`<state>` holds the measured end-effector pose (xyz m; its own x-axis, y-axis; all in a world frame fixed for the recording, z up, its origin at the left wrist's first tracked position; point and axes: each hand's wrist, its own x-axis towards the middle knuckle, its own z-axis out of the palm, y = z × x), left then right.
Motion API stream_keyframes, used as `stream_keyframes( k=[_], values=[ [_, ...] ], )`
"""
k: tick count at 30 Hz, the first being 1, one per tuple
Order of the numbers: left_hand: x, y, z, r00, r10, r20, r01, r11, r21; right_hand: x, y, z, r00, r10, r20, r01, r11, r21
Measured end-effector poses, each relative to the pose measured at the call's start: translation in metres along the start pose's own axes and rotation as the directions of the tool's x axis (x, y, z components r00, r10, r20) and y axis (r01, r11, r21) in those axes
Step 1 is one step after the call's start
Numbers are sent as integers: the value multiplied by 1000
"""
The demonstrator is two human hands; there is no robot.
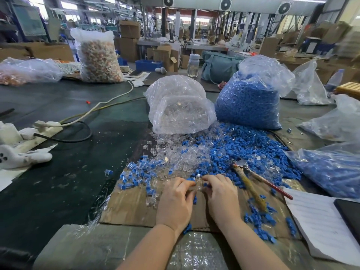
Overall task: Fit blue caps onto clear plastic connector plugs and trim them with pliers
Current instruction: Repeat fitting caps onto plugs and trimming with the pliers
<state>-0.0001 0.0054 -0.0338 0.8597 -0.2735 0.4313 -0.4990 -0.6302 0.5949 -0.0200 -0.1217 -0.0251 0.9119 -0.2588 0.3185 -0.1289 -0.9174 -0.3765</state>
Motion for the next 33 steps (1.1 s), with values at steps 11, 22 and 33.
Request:
stream_keyframes(
  k=[11,22,33],
  values=[
    [4,-4,5,995,-21,102,17,999,35,-7,2,1,994,74,-78,-57,978,202],
    [3,-1,0,995,-75,60,75,997,-2,-9,2,2,992,75,-100,-53,976,210],
    [0,1,-2,980,-198,-18,194,973,-125,-11,2,0,991,68,-116,-41,975,219]
  ],
)
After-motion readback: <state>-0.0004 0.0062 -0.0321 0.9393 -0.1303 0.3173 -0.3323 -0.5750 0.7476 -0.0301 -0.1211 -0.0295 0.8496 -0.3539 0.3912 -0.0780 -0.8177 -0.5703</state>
